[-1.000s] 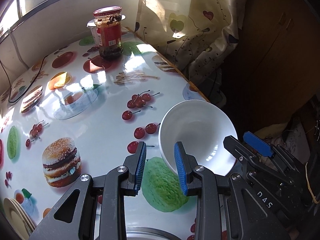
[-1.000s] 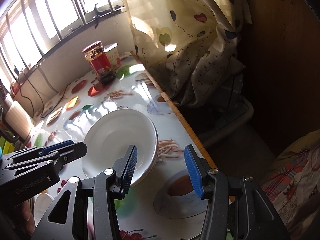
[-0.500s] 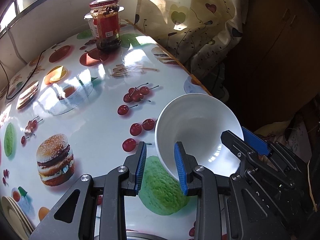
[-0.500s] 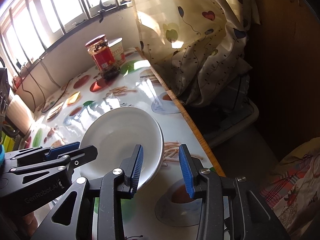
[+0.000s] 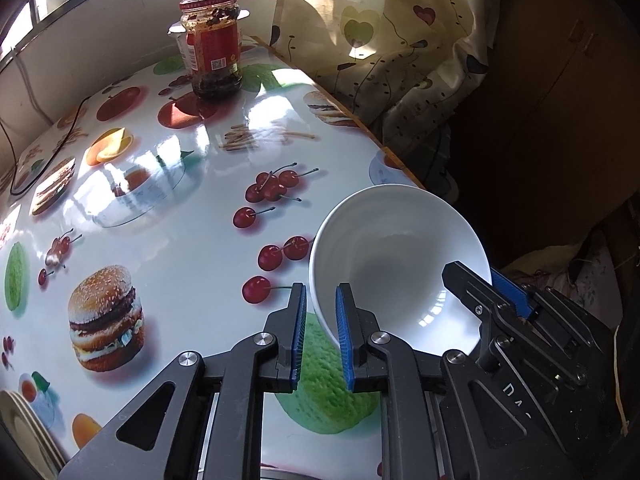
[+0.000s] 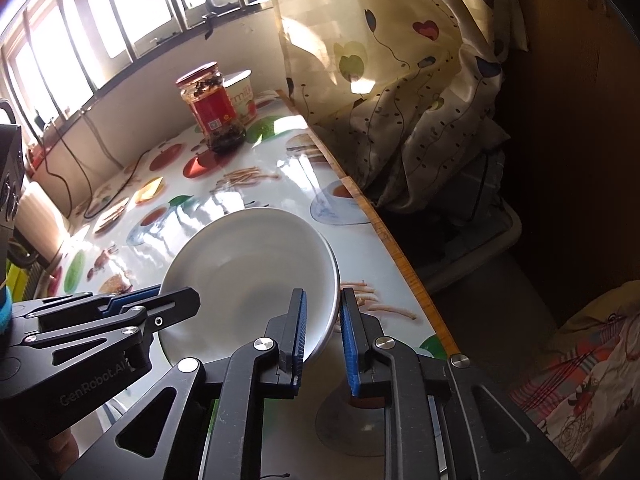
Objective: Organize plates and bowls
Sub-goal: 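Close both tools on the white bowl rim and lift it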
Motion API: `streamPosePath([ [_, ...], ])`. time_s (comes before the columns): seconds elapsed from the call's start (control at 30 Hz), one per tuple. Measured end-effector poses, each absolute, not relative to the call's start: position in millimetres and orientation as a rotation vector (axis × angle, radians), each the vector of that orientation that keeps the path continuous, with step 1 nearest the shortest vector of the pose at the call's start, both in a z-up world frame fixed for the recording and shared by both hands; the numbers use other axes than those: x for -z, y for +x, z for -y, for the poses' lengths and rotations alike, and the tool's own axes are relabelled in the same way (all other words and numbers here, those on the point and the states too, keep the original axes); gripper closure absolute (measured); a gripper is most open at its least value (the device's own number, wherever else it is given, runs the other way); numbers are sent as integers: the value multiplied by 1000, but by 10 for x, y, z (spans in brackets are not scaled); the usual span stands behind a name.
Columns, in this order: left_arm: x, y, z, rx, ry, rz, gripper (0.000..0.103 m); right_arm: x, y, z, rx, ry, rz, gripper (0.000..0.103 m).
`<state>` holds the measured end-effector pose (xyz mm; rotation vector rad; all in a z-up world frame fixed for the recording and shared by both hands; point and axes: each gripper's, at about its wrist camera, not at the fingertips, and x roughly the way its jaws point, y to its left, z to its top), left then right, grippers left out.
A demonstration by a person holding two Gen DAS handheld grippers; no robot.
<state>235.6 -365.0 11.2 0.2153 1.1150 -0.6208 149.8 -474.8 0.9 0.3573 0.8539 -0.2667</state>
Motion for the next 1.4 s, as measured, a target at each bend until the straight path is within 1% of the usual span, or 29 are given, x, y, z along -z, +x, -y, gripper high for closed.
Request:
streamPosePath([
  [0.1, -112, 2351, 3652, 623, 216, -1113, 89, -12, 1493, 4738, 270, 356, -853, 86],
  [0.9, -119, 2358, 3636, 618, 205, -1114, 91, -14, 1496, 4737, 270, 356, -853, 86],
  [1.2, -165, 2352, 3564, 614, 188, -1099, 91, -56, 1474, 4740, 269, 351, -847, 90],
  [1.4, -214, 2317, 3508, 613, 183, -1086, 91, -97, 1452, 4672, 268, 345, -838, 90],
])
